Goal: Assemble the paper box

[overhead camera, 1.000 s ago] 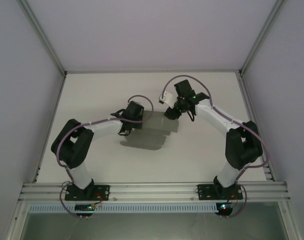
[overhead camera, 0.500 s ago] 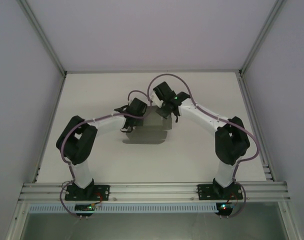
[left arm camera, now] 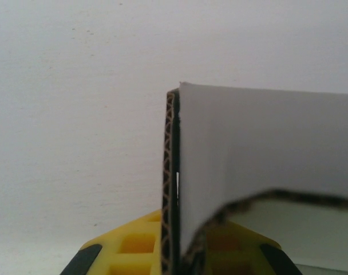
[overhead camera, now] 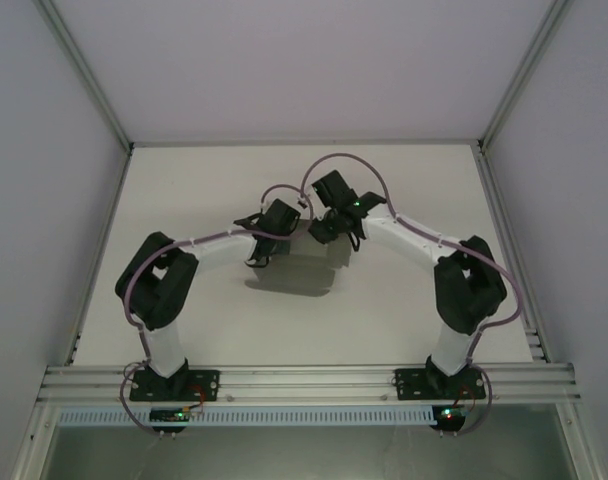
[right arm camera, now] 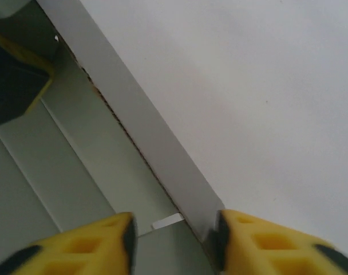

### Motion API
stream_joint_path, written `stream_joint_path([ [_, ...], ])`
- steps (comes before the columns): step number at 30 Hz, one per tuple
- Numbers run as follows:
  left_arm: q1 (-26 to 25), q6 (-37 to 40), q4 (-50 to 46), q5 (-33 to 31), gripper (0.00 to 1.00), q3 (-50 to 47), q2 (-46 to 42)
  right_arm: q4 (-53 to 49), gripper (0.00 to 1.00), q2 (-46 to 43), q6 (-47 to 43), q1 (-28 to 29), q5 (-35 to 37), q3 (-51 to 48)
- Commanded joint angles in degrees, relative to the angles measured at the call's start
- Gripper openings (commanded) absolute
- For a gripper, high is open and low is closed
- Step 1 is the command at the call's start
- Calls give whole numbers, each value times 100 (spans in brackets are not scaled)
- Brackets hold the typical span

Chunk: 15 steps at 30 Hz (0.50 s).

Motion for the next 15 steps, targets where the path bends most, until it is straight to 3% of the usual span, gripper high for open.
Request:
stream_joint_path([
  [1,-19,113,318,358,0,-283,-190,496,67,-721,299,-289,-425,-586],
  [4,32,236,745,565,0,-566,-391,726,77,-1176,597,-715,-1154,-1271],
  [8,125,369,1253,847,0,-943,-723,1221,81,-1640,859,-1215,-1994,-2111],
  [11,209,432,1731,1174,0,-1247,-971,1632,76,-1754,931,-1491,-3162,-2465],
  [15,346,481,2505,1832,0,-1691,-1296,1927,65,-1698,942,-1578,-4081,-2527],
])
